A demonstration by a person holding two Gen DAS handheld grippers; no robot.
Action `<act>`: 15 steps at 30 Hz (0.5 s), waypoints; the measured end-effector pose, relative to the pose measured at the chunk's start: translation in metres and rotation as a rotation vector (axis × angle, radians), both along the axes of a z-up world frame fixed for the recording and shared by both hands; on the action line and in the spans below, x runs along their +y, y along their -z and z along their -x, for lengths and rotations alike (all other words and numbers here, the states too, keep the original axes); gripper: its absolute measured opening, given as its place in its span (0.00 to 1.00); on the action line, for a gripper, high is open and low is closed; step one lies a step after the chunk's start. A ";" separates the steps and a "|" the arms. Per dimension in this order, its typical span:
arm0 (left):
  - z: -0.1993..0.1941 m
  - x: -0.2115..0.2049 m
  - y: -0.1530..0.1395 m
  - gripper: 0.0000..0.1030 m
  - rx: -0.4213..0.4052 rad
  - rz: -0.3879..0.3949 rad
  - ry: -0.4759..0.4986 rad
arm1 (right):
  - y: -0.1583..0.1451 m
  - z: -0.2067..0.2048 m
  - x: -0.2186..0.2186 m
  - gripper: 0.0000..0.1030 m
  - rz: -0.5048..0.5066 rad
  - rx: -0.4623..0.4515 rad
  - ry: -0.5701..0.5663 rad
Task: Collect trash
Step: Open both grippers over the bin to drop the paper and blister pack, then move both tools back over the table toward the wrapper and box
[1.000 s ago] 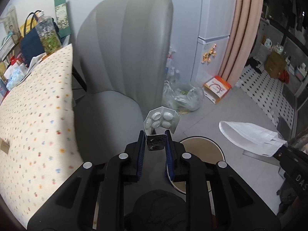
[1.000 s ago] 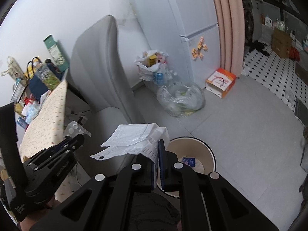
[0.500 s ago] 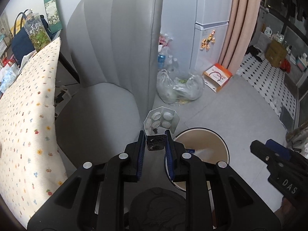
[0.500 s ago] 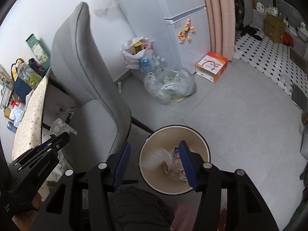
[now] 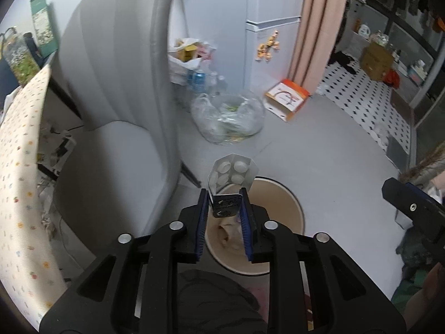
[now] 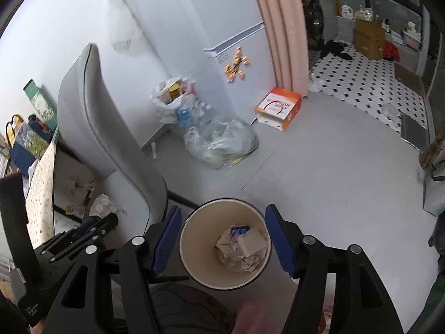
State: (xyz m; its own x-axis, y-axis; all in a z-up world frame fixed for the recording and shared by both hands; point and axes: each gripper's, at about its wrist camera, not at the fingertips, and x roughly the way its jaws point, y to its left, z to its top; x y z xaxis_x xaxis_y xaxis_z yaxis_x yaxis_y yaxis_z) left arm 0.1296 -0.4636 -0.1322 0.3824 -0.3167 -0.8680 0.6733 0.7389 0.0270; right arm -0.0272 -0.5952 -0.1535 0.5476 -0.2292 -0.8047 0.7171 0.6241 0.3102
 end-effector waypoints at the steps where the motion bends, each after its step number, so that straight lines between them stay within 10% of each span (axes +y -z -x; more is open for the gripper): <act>1: 0.002 -0.003 -0.001 0.38 0.008 0.008 0.009 | -0.001 0.003 -0.002 0.61 0.005 -0.002 0.008; 4: 0.007 -0.006 -0.005 0.59 0.010 0.026 0.026 | -0.002 0.010 -0.006 0.61 0.005 -0.007 0.019; 15: 0.006 0.008 -0.023 0.73 -0.017 0.047 0.002 | -0.015 0.011 0.004 0.61 0.012 -0.036 -0.001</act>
State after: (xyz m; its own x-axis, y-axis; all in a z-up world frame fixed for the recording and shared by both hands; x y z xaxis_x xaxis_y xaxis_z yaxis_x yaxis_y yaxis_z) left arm 0.1237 -0.4555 -0.1091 0.3965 -0.3580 -0.8453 0.6746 0.7382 0.0038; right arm -0.0384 -0.5915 -0.1384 0.5766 -0.2385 -0.7814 0.7050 0.6286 0.3284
